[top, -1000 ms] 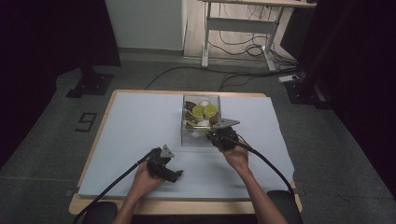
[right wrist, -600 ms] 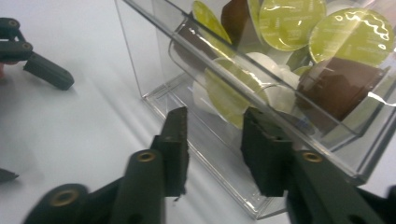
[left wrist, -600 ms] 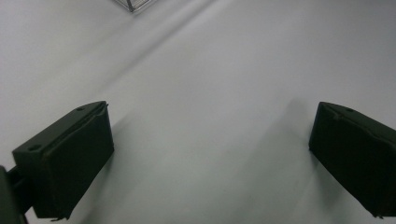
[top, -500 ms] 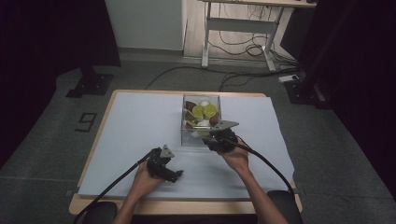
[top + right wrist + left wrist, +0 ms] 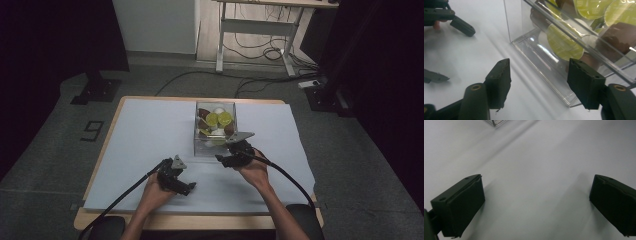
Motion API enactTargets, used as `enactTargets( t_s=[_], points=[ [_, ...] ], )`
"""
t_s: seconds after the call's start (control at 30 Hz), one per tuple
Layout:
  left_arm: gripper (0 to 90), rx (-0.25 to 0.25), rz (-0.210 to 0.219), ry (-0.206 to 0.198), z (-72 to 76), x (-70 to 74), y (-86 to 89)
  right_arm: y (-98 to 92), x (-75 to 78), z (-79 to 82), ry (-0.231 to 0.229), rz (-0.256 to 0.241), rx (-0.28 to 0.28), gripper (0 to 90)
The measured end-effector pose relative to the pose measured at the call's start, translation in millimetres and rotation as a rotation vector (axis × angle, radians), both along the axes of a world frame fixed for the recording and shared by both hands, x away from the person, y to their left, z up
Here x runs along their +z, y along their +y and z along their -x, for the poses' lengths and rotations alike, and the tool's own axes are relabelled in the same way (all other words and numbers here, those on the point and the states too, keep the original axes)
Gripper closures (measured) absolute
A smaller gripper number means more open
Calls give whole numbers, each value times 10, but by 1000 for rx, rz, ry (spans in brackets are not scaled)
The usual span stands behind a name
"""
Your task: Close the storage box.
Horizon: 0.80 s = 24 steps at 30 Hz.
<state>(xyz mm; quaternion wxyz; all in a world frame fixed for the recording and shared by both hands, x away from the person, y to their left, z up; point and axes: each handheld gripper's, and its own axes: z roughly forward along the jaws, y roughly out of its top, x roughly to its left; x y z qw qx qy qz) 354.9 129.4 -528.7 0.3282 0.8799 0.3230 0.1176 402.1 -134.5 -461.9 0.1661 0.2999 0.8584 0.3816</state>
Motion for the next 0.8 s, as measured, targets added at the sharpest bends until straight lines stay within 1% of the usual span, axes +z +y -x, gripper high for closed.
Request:
enactTargets(
  t_s=[0.2, 0.47, 0.53, 0.63, 0.67, 0.8],
  points=[
    [0, 1, 1, 0, 1, 0, 0, 5, 6, 56, 9, 11, 28, 252],
    [0, 0, 1, 0, -2, 1, 0, -28, 7, 96, 49, 29, 19, 151],
    [0, 0, 1, 0, -2, 1, 0, -43, 10, 104, 48, 31, 14, 145],
    [0, 0, 1, 0, -3, 2, 1, -62, 13, 125, 48, 48, 21, 140],
    [0, 0, 1, 0, -3, 2, 1, -61, 10, 139, 44, 53, 16, 138],
    [0, 0, 1, 1, -4, 2, 1, -78, 6, 185, 16, 99, 10, 121]
  ],
)
